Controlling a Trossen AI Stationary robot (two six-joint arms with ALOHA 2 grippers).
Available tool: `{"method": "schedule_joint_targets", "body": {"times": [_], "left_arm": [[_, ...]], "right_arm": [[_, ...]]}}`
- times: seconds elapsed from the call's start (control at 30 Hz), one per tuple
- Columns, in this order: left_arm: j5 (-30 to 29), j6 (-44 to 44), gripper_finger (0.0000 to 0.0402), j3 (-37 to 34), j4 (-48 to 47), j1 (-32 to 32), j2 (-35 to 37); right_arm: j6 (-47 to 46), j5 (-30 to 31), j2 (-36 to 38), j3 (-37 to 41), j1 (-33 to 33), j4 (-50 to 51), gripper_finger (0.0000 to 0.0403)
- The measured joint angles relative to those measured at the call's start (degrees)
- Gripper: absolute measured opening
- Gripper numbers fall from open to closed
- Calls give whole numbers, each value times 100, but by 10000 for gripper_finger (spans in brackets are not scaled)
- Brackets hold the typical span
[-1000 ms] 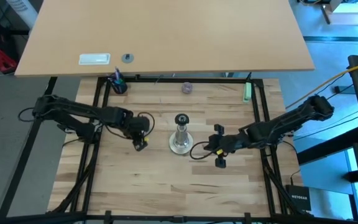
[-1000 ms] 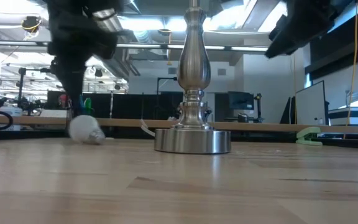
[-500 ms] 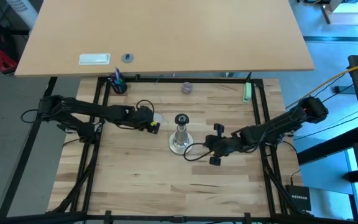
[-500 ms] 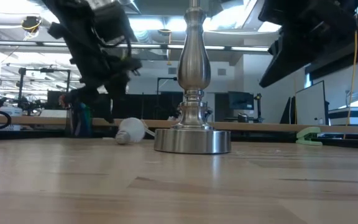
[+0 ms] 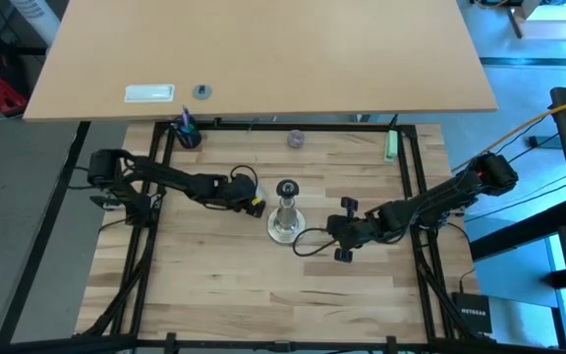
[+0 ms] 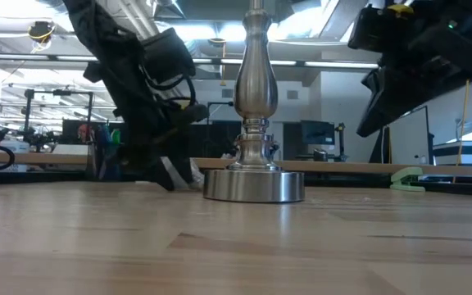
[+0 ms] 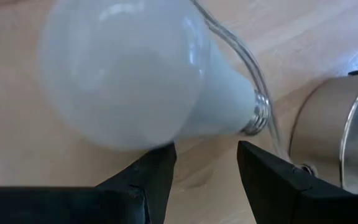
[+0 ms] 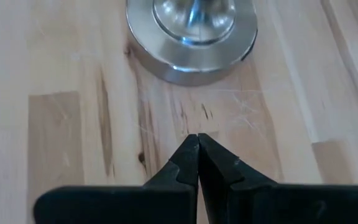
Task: Screw lightbulb
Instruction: Insert the lightbulb into the silver lamp
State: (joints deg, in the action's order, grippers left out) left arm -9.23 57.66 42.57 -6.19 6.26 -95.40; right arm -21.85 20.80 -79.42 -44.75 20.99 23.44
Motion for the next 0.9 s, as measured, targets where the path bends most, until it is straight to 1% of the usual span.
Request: {"method": "schedule_joint_targets", "body": {"times": [0.13,0.2,0.23,0.37,0.43,0.5,0.57,0.6,0.67,0.8,0.83,0.87,0.9], "left_arm": [[122,-125,168,-12,-407,7,295],[318,-265,168,-41,-824,9,638],[394,-313,168,-30,-889,9,835],[407,-687,168,-17,-1278,-2,1511],[198,-885,168,-17,-1217,-1,1691],[-195,-1053,168,-17,-896,24,1747],[-340,-1393,166,-17,-594,96,1756],[-368,-1532,160,-17,-435,113,1758],[-385,-1762,132,25,-172,108,1758],[-345,-1924,32,117,21,44,1769],[-345,-1906,17,118,7,48,1771],[-345,-1891,10,118,-25,78,1769],[-345,-1876,14,116,-84,114,1769]], "right_arm": [[0,-80,2,-2,0,-63,10],[0,-129,2,-2,0,-66,10],[0,-135,2,-2,0,-70,10],[2,-133,2,-2,0,-96,10],[32,-110,2,-2,0,-111,10],[77,-88,2,-2,0,-109,10],[112,-83,2,-2,0,-116,10],[112,-79,2,-2,0,-133,10],[114,-78,2,-2,0,-136,10],[176,10,2,-2,0,-151,10],[219,19,2,-2,0,-157,10],[252,20,2,-2,0,-189,10],[267,20,2,-2,0,-229,10]]}}
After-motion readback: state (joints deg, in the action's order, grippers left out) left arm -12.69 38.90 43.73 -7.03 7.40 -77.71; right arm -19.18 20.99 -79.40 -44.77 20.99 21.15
